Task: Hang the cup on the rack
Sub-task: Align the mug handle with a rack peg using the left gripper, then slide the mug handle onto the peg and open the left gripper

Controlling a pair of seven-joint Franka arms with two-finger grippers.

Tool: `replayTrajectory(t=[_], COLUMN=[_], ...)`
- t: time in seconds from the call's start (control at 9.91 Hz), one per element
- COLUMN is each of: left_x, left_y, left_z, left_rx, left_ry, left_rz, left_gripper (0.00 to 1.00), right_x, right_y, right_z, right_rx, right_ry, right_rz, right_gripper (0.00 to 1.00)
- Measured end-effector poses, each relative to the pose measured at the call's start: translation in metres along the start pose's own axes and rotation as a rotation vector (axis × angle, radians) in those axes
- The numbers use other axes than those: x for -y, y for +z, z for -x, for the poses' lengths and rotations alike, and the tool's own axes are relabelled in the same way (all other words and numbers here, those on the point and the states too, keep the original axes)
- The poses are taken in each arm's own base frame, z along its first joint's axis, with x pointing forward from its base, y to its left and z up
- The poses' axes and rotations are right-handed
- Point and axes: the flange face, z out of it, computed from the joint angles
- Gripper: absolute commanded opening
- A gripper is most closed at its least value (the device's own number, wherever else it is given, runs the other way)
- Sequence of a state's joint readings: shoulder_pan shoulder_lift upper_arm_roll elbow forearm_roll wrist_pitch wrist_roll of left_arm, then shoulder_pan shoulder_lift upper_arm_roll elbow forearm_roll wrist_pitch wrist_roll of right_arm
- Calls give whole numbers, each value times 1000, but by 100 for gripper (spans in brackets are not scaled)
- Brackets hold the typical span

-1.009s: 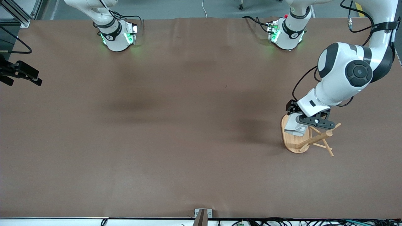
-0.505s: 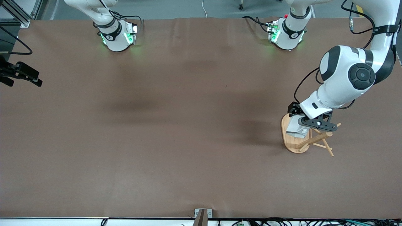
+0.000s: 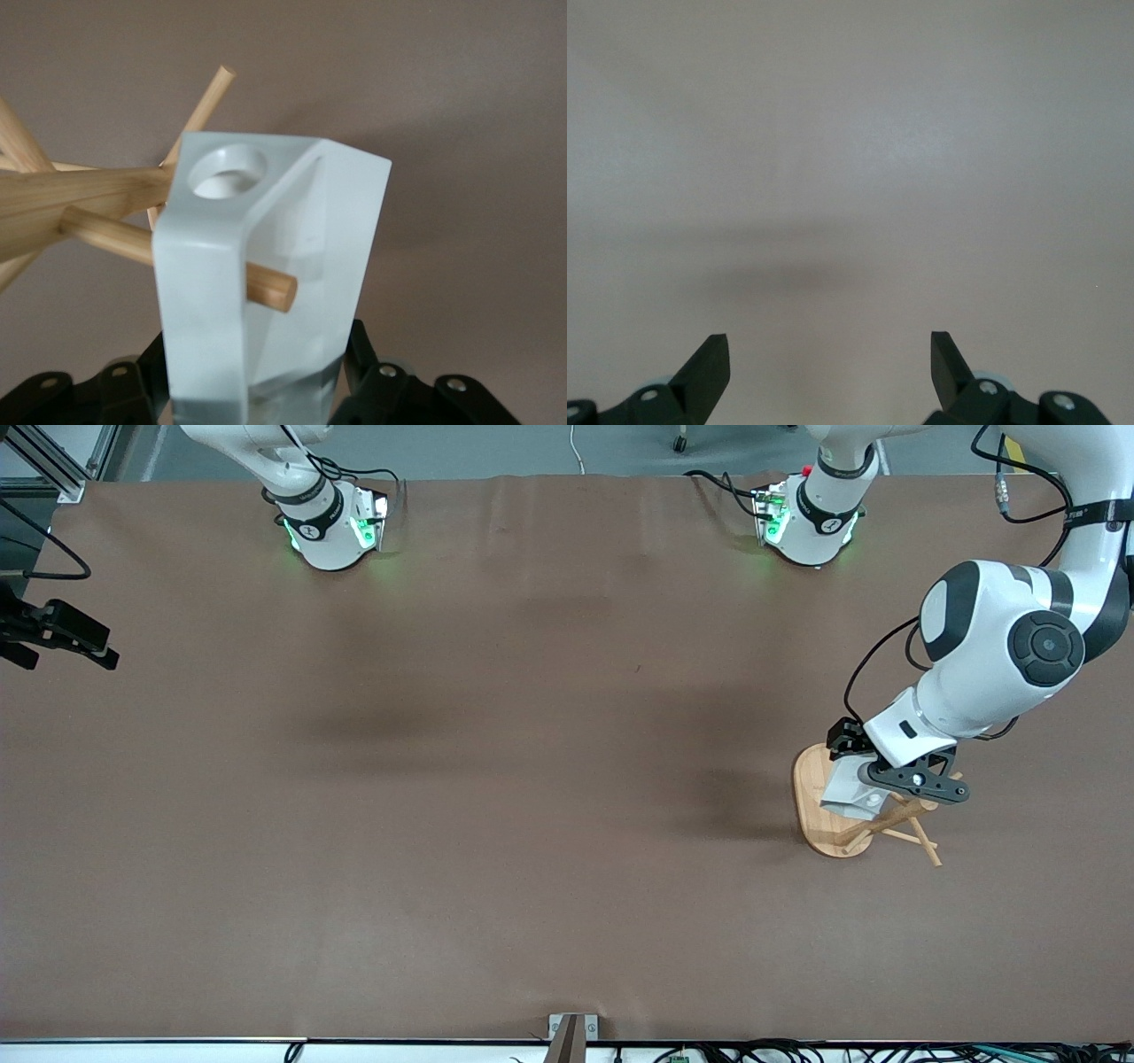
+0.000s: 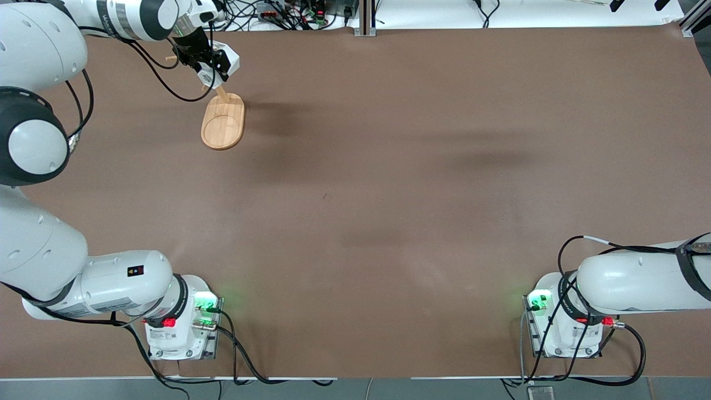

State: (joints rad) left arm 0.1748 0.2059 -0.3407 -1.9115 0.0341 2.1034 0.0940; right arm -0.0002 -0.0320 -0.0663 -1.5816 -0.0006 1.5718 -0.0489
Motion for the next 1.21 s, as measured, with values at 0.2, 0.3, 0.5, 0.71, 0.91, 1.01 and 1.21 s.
replayTrajectory(t=[0.2, 0.3, 0.5, 0.71, 0.91, 1.01, 1.21], left_x=[15, 19, 22, 23, 24, 25, 27], left_y=[3, 3, 4, 2, -6, -15, -37], left_z=[-1, -2, -6, -10, -13, -17, -25], left_rx=[-4, -8, -13, -20, -37, -55, -95], left_ry=[4, 5, 4, 4, 4, 3, 1], left_rz=[3, 5, 9, 10, 7, 4, -2], left_gripper=[51, 58, 100, 100, 100, 100, 100], right_x=[0, 0, -1, -1, -1, -1, -1], right_y=[0, 0, 0, 0, 0, 0, 0], right_z=[0, 0, 0, 0, 0, 0, 0], right_rx=[0, 0, 0, 0, 0, 0, 0], right_ry=[0, 1, 2, 2, 3, 3, 3], right_rz=[0, 0, 0, 0, 0, 0, 0], right_gripper=[100, 100, 100, 100, 100, 100, 100])
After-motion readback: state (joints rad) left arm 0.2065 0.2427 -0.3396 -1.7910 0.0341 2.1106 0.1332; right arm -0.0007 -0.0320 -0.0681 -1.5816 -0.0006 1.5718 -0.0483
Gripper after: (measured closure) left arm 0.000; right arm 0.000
